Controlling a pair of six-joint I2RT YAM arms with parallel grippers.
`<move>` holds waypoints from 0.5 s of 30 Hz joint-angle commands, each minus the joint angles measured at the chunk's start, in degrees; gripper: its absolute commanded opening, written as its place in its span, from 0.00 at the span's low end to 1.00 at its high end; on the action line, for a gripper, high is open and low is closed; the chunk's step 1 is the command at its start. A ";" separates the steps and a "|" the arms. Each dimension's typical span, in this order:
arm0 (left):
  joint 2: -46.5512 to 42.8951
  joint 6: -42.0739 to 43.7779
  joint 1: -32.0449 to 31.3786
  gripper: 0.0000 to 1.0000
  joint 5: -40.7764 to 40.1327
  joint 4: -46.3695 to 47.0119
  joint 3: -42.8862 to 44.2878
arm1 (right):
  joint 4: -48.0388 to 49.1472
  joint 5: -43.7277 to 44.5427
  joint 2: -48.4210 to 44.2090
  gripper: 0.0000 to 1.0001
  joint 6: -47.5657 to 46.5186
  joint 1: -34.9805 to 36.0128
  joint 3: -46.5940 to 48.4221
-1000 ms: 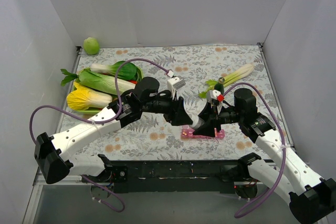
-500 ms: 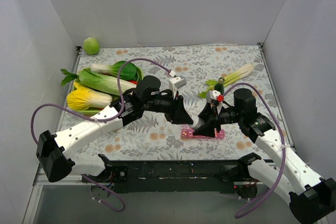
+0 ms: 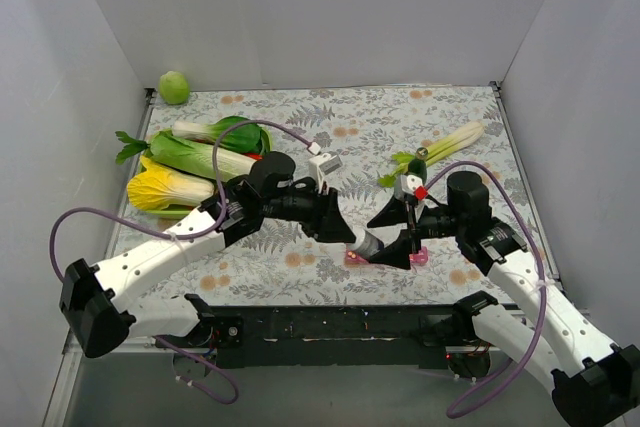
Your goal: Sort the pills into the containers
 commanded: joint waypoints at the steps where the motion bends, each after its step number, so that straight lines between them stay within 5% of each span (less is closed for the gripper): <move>1: -6.79 -2.64 3.47 0.00 -1.56 -5.10 -5.21 | -5.91 4.08 -1.42 0.92 -8.19 -0.42 -0.02; 5: -12.68 -3.17 7.87 0.00 -8.56 -12.65 -8.91 | -10.32 8.39 -2.65 0.94 -15.58 -0.59 -0.19; 10: -14.55 -9.65 10.86 0.00 -39.27 -32.73 -10.07 | -13.75 13.83 -4.76 0.96 -21.74 -1.03 0.42; 15: -13.74 -11.52 18.59 0.00 -43.57 -36.49 -8.83 | -14.55 16.30 -4.85 0.97 -23.32 -1.47 0.95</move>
